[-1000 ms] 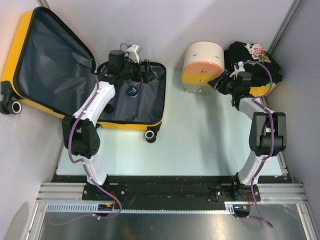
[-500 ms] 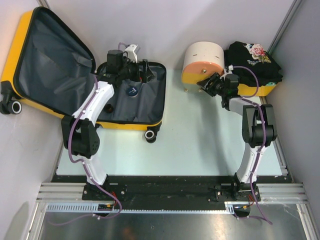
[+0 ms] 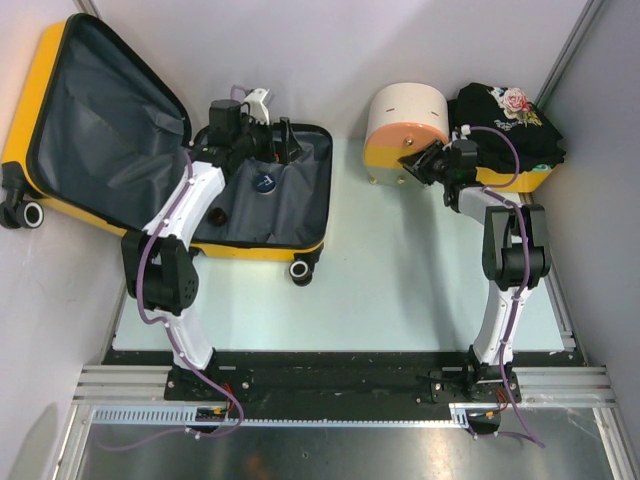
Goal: Open, take out, and arrange the luggage
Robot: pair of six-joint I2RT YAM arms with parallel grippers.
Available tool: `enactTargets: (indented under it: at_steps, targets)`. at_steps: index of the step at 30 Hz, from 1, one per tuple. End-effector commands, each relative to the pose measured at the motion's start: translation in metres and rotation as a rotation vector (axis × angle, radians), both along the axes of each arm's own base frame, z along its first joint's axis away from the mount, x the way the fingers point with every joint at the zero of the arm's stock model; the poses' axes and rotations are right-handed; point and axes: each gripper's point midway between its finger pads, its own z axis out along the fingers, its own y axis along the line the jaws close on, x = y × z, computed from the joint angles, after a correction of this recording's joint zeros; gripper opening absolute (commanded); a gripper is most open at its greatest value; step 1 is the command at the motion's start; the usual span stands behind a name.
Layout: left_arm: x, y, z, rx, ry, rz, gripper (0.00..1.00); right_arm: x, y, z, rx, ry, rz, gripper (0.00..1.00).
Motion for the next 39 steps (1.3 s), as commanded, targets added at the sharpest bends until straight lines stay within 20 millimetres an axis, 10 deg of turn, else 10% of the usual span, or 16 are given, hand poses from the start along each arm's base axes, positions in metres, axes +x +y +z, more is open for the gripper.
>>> enactTargets:
  at_steps: [1,7,18,24,27,34,39]
  targets:
    - [0.010,0.008,0.005,-0.004,-0.018,0.013,1.00,0.010,-0.004,0.013,0.005,-0.024,-0.019,0.27]
    - [0.020,0.017,-0.002,-0.011,0.000,0.044,1.00,-0.013,0.005,0.013,0.013,0.007,0.054,0.00]
    - [0.040,0.039,-0.019,0.011,0.026,0.118,1.00,-0.107,0.013,-0.014,0.019,0.147,0.171,0.00]
    - [0.048,0.050,-0.035,0.034,0.049,0.151,1.00,-0.125,0.021,-0.010,0.007,0.124,0.234,0.05]
    - [0.057,0.063,-0.048,0.071,0.058,0.189,1.00,-0.130,0.019,-0.013,-0.003,0.140,0.231,0.11]
    - [0.076,0.095,-0.090,0.202,0.109,0.256,1.00,-0.134,0.007,-0.006,-0.035,0.105,0.222,0.71]
    - [0.086,0.107,-0.126,0.298,0.156,0.266,1.00,-0.137,0.000,0.010,-0.050,0.065,0.225,0.84]
